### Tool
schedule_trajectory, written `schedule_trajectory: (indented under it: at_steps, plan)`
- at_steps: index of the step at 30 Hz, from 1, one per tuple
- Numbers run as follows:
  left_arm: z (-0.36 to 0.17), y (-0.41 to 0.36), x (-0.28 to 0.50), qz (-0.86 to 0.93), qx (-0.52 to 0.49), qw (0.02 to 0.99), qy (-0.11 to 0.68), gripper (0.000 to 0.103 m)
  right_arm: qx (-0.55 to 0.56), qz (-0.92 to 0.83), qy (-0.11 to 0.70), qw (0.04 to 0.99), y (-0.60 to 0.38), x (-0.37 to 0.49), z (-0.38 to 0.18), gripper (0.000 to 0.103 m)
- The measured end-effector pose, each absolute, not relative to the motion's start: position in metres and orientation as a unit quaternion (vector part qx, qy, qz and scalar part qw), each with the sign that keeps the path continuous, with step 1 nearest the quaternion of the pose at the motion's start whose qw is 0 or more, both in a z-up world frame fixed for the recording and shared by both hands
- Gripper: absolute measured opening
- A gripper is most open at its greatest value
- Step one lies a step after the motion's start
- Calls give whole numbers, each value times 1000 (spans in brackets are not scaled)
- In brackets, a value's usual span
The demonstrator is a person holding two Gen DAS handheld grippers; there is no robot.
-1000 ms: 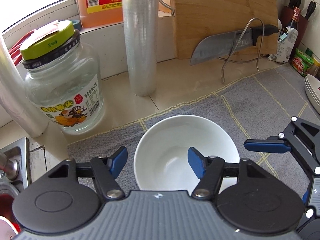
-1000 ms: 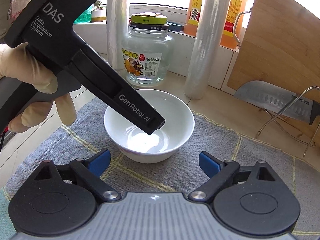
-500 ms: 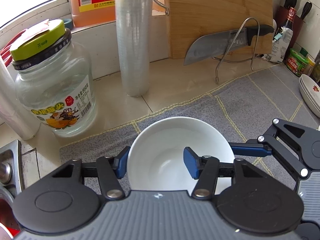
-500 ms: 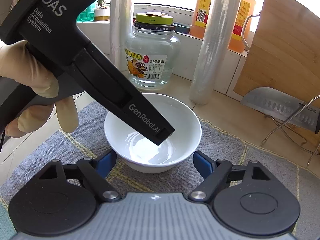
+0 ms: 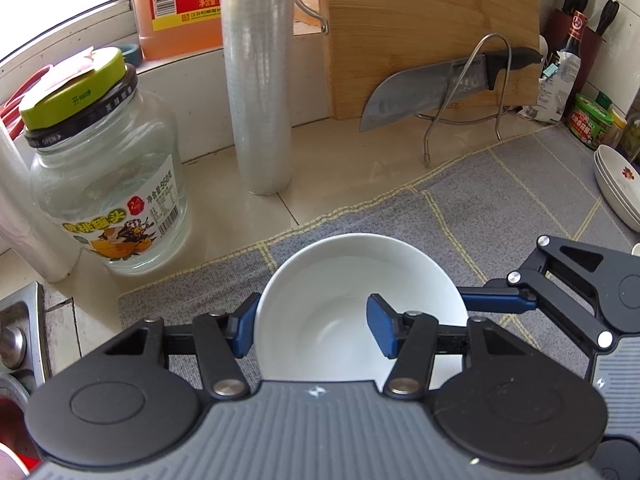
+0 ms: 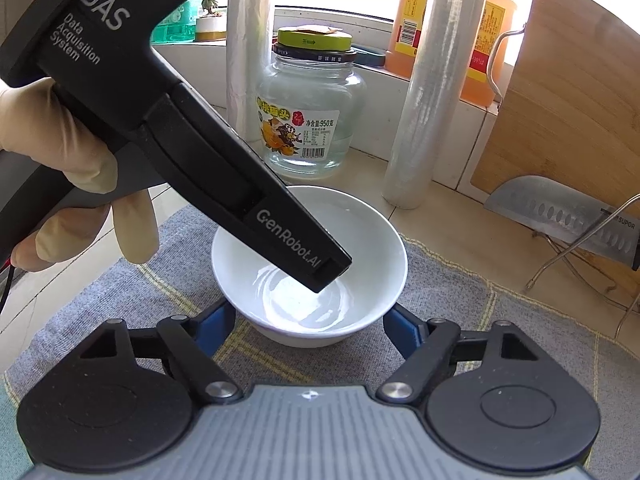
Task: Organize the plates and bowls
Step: 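Lift and carry the white bowl with the left tool toward the bowl stack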
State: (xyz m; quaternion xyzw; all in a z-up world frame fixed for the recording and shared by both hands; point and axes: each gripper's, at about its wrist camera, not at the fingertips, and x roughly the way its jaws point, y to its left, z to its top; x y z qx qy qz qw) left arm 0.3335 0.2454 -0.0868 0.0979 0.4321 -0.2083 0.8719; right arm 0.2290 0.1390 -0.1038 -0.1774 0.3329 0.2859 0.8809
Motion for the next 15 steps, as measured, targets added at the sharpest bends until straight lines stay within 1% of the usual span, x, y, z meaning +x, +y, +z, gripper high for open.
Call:
schedule_trajectory:
  at_steps: [15]
  plan:
    - [-56, 226, 294, -207, 106, 882, 410, 56, -180, 301, 315, 882, 111, 198, -75, 84]
